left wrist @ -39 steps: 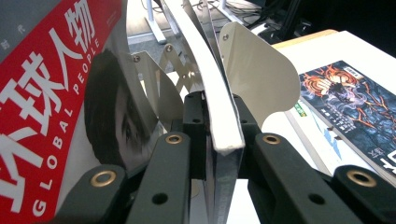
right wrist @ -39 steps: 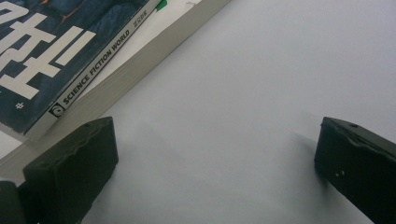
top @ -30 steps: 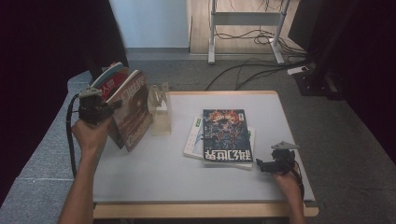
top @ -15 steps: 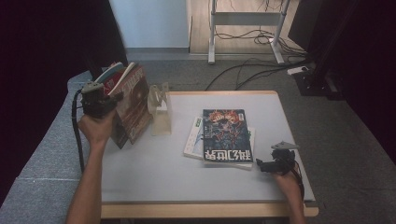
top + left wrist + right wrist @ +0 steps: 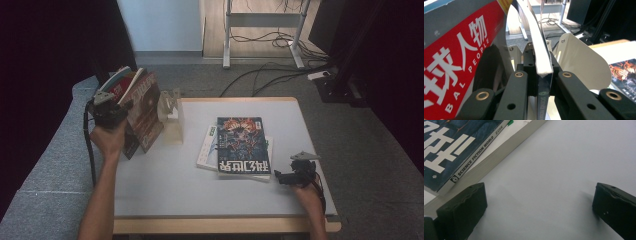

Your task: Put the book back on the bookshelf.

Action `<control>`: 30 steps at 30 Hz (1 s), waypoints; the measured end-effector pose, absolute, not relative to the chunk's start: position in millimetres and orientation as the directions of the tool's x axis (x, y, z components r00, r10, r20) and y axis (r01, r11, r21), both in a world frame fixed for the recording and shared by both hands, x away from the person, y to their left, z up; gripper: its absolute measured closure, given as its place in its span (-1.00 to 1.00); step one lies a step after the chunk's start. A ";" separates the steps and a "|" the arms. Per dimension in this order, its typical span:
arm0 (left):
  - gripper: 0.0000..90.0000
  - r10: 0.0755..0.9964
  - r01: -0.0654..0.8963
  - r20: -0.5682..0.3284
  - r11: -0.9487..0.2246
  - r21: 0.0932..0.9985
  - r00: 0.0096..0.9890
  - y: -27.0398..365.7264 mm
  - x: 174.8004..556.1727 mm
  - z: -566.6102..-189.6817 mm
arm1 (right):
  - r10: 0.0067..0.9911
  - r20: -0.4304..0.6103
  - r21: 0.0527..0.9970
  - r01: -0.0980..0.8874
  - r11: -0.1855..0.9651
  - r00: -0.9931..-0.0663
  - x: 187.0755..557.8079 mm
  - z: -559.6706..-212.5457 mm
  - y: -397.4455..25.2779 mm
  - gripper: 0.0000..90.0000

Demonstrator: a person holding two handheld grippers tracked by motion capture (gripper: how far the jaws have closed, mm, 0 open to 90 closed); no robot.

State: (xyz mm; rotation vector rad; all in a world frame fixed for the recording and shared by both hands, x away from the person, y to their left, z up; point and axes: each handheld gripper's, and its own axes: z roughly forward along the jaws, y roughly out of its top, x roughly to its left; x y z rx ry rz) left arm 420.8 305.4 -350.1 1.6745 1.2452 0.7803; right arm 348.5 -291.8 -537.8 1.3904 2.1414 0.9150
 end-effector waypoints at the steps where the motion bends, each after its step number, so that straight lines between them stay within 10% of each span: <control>1: 0.85 0.955 0.396 -0.011 -0.113 0.911 0.297 304.8 420.5 -350.2 | 0.913 0.002 0.722 0.632 0.281 -0.407 348.6 -537.9 -291.8 -1.00; 30: 0.19 0.926 0.388 -0.020 -0.138 0.911 0.376 310.1 396.6 -350.1 | 0.913 0.001 0.722 0.632 0.282 -0.408 348.5 -537.9 -291.8 -1.00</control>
